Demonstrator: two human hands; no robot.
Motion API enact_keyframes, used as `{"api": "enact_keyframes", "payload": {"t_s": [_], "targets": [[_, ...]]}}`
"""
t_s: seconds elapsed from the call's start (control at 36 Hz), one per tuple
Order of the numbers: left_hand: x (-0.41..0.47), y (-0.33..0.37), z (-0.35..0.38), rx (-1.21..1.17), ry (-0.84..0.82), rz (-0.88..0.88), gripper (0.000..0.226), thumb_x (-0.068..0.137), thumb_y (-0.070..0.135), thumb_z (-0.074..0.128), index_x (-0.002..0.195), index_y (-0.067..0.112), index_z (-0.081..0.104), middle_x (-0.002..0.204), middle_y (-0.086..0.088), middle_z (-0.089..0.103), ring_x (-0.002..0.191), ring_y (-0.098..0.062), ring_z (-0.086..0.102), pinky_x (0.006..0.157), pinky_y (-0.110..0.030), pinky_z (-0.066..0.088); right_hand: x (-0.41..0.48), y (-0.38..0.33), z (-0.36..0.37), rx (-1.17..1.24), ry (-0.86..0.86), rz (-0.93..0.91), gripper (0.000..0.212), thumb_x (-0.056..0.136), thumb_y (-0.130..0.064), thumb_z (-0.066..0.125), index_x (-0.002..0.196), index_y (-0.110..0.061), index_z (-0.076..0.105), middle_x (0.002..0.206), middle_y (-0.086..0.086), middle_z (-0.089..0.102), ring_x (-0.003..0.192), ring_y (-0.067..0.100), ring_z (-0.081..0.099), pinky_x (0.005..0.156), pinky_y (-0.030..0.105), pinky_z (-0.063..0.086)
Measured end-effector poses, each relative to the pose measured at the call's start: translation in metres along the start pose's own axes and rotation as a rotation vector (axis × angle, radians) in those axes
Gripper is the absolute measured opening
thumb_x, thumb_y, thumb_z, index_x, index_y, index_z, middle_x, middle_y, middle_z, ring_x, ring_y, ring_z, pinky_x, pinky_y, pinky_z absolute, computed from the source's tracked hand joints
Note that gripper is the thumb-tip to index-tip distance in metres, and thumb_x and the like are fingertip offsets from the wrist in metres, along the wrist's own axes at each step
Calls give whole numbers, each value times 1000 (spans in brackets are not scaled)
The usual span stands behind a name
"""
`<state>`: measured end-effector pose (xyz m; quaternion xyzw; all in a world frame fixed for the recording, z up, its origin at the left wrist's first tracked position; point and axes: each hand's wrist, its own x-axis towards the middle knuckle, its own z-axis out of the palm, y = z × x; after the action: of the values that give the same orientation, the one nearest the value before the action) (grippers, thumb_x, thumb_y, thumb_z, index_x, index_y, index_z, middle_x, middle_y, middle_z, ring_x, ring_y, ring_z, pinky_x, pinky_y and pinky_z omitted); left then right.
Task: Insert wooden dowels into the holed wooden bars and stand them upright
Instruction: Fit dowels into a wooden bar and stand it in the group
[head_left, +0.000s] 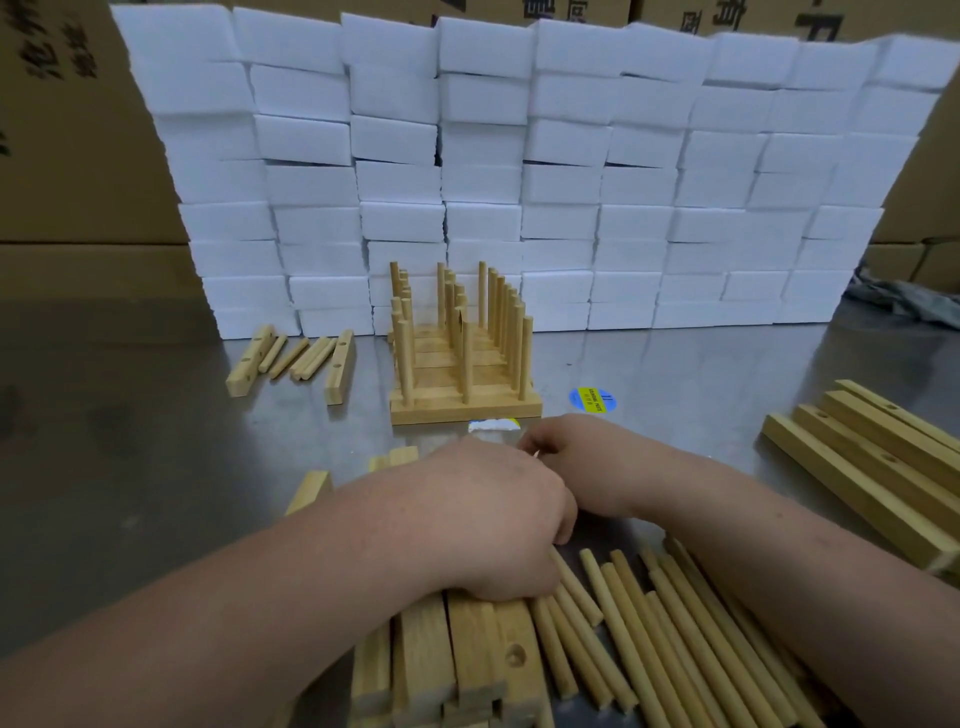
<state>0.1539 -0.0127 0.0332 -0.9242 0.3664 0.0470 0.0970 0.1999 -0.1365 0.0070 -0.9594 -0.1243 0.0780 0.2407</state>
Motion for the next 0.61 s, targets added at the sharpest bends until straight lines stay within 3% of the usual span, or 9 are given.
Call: {"api": "enact_keyframes", "payload": {"t_s": [0.19, 0.33, 0.5, 0.61], "targets": [[3, -1, 1, 15, -16, -9, 30, 86, 34, 48, 115, 33, 57, 112, 2, 53, 104, -20, 46, 87, -37, 43, -1, 1, -1, -14, -1, 8, 15, 91, -16, 43, 93, -27, 54, 95, -4, 55, 86, 13, 51, 60, 14, 35], [3, -1, 2, -52, -11, -8, 7, 85, 34, 50, 92, 32, 54, 107, 4, 48, 95, -15, 38, 83, -33, 39, 0, 1, 0, 5, 10, 9, 16, 90, -14, 43, 87, -26, 53, 96, -2, 57, 89, 14, 52, 64, 18, 37], [0, -1, 0, -78, 6, -11, 4, 86, 29, 50, 84, 32, 48, 98, 6, 47, 95, -15, 43, 85, -38, 45, 0, 0, -2, 38, 18, 25, 16, 90, -16, 44, 92, -26, 56, 97, -3, 57, 88, 12, 51, 63, 14, 36], [-3, -6, -5, -64, -1, 16, 4, 88, 28, 51, 84, 28, 49, 94, 8, 50, 94, -15, 49, 81, -37, 46, 0, -1, -2, 92, 39, 43, 13, 89, -21, 47, 89, -25, 60, 93, -3, 62, 83, 11, 54, 65, 19, 40]]}}
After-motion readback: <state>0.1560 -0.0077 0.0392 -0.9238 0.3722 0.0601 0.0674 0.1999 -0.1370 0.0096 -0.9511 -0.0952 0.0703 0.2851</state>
